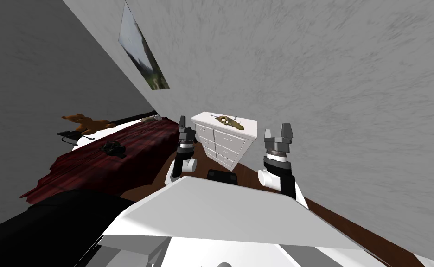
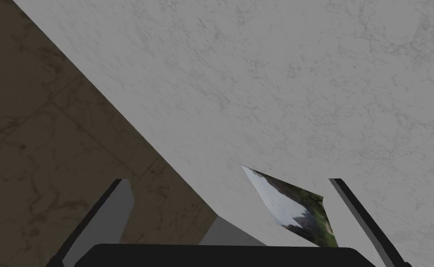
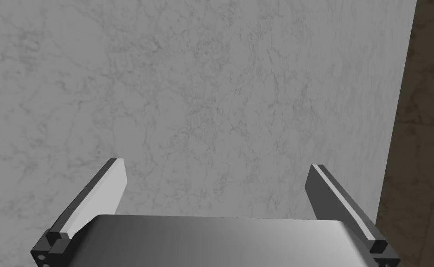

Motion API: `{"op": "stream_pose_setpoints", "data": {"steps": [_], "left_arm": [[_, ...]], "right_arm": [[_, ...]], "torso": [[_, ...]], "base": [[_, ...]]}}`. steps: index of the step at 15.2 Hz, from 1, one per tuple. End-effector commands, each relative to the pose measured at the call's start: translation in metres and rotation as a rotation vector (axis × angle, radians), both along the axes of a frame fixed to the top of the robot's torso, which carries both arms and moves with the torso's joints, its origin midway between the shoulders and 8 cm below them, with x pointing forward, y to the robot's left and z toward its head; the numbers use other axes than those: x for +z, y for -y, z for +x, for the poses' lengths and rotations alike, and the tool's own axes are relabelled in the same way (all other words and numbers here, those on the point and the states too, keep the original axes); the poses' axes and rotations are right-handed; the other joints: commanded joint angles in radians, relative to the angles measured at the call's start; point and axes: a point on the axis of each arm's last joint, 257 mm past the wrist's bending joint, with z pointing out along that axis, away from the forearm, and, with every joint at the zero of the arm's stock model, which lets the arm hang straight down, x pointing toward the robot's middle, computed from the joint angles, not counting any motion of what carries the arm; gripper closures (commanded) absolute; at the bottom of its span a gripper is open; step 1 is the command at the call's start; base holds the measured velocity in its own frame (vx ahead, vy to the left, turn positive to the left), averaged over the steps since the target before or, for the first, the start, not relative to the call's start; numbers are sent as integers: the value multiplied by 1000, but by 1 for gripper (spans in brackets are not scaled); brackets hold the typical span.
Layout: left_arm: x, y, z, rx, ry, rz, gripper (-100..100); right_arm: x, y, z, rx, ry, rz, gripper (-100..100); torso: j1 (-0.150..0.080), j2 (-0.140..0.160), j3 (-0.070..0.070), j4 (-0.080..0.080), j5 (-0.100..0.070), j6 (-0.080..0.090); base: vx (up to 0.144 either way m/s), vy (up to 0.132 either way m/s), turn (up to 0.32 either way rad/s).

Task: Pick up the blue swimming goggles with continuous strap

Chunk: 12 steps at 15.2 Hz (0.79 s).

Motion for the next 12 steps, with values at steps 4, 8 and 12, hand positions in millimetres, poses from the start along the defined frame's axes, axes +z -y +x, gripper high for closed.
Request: {"op": "stream_pose_setpoints", "data": {"steps": [4,8,12], "left_arm": [[0,0,0,0,0,0,0],[0,0,0,0,0,0,0],[0,0,0,0,0,0,0]], "right_arm": [[-2,-7,23,102,-42,68,-100],[-3,-12,42,180,-75,127,-100],[-3,-20,63,263,-115,188,-100]], "torso": [[1,2,1,0,0,0],[1,3,1,1,0,0],[2,2,1,1,0,0]], "base": [[-34,21,-4],[-39,22,-4],[-37,28,-4]]}}
